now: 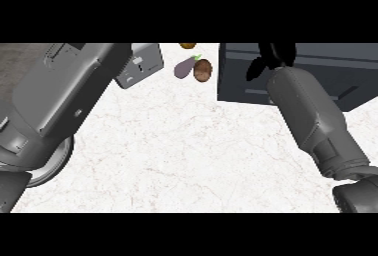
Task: Pick up the can, place it into the drawer and close the drawer
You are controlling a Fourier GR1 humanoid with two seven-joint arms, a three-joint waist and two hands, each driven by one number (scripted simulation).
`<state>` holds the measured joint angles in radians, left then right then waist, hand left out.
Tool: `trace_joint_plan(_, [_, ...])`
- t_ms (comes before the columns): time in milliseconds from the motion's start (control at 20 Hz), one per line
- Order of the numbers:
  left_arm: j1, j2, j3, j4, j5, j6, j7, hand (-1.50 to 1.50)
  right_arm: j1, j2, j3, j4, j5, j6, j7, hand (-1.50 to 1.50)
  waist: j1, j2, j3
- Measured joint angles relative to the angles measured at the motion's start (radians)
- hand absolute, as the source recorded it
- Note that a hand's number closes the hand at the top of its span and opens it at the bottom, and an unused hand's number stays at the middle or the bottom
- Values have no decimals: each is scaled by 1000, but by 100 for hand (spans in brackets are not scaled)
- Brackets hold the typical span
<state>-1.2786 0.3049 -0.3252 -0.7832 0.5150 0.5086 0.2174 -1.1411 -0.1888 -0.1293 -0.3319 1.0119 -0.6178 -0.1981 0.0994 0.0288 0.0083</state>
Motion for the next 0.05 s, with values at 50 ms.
trace_joint_plan(50, [15,5,-2,-16,0,-3,-1,-150,-3,-1,-7,5,-6,1,-13,-150,0,1,0])
